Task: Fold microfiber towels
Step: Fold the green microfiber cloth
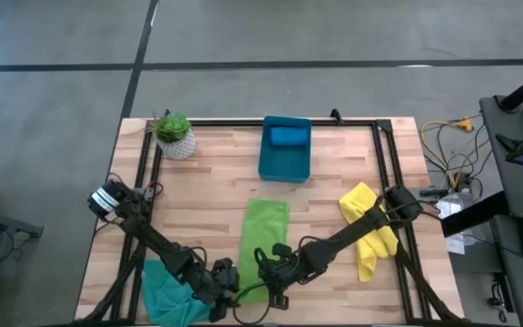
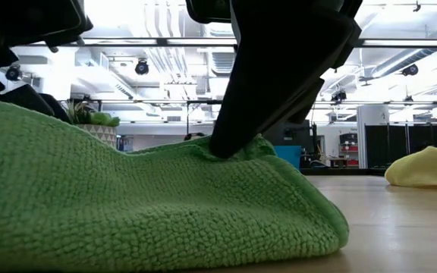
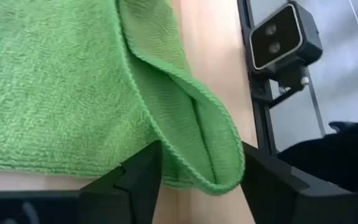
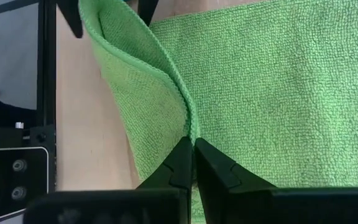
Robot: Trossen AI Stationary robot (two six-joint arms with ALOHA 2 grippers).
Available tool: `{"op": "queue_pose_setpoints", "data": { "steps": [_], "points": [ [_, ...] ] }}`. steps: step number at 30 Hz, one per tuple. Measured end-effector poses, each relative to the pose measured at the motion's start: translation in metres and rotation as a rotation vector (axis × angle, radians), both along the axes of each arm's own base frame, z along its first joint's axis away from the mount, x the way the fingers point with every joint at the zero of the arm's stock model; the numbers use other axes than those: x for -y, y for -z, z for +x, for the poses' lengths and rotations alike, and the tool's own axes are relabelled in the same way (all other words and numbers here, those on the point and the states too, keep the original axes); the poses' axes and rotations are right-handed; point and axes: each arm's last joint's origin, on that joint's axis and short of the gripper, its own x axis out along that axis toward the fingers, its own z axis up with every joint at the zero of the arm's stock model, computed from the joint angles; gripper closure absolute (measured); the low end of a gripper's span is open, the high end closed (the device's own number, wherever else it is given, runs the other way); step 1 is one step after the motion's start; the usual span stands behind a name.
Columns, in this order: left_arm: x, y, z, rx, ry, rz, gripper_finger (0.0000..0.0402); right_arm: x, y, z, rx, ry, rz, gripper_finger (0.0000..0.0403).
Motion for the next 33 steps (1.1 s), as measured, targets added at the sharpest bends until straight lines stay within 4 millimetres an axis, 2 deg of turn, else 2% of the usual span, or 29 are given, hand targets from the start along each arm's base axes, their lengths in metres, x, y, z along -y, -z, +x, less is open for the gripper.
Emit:
{"op": "queue_pose_setpoints", "data": {
  "steps": [4, 9, 10, 19, 25, 33],
  "points": [
    [-0.001, 0.000, 0.000, 0.001, -0.030, 0.000, 0.0263, 0.000, 0.000, 0.000, 0.000, 0.000, 0.000, 0.0394],
    [-0.002, -0.009, -0.001, 0.026, -0.016, 0.002, 0.0377, -0.001, -0.005, -0.002, -0.001, -0.016, 0.022, 0.0394],
    [-0.003, -0.013, -0.002, 0.034, -0.013, 0.000, 0.0389, -0.003, -0.008, -0.003, 0.005, -0.024, 0.028, 0.0394],
    [-0.022, -0.054, -0.010, 0.070, 0.009, 0.061, 0.0400, -0.021, -0.060, -0.031, 0.107, -0.090, 0.055, 0.0394],
    [-0.060, -0.070, 0.006, 0.154, -0.035, 0.212, 0.0401, -0.003, -0.051, -0.036, 0.020, -0.080, -0.078, 0.0394],
    [-0.119, -0.063, 0.026, 0.042, -0.179, 0.314, 0.0401, 0.042, -0.024, -0.037, -0.030, -0.021, -0.173, 0.0394]
  ]
}}
